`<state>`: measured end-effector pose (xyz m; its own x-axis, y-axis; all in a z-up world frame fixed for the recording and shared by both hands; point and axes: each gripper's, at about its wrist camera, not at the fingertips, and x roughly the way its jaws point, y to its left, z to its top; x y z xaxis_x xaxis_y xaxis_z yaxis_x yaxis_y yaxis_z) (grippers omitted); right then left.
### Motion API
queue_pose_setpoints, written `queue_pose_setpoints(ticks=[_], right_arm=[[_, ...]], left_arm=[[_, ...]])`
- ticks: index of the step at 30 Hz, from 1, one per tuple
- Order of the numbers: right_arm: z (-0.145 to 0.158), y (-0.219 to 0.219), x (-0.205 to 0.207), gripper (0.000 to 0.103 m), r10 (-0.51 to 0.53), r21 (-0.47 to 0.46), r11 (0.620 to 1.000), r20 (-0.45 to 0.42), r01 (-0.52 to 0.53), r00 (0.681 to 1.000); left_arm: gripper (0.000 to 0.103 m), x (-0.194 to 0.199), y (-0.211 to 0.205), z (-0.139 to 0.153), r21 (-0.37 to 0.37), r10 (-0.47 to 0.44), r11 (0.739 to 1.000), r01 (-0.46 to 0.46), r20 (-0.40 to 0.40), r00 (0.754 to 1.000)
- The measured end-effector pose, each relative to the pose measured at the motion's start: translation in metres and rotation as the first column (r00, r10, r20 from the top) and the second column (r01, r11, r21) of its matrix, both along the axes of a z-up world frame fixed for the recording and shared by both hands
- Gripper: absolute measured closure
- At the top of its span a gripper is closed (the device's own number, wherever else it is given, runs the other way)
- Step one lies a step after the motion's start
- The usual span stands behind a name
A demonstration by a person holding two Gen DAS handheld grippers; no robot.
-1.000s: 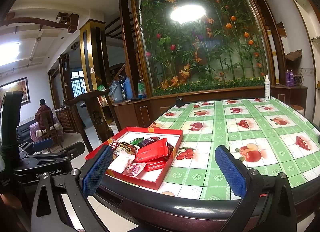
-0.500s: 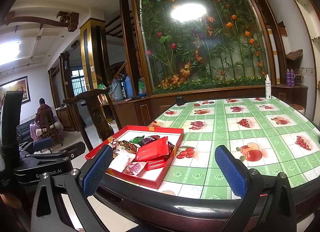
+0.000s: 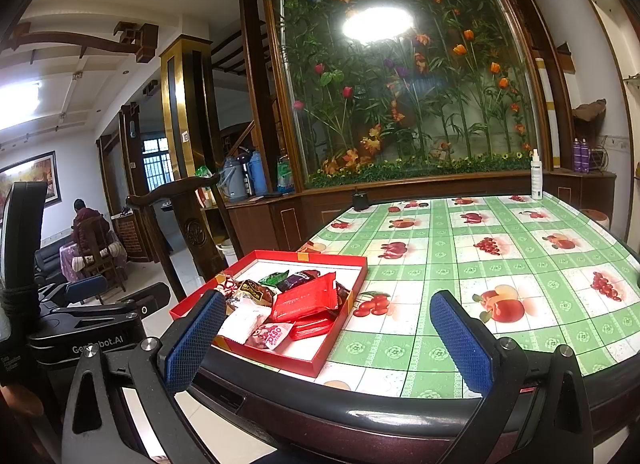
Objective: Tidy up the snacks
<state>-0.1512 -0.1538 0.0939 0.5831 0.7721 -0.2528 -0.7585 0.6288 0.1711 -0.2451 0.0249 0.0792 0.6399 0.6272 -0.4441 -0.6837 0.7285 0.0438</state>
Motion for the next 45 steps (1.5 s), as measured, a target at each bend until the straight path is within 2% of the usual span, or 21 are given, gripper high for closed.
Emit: queue_pose_setpoints(ticks=[36, 45], right_arm=[[-0.005, 0.003, -0.001, 0.0, 0.018, -0.03, 0.999, 0.001, -0.018, 1.0], [-0.004, 0.012, 0.001, 0.0, 0.032, -0.039, 0.999, 0.004, -0.032, 0.999]], left_arm=[[0.0, -0.001, 0.013, -0.007, -0.055, 0.035, 0.998, -0.037, -0.025, 0.999], [0.0, -0.001, 0.022, -0.008, -0.056, 0.071, 0.996, -0.073, -0.041, 0.997]])
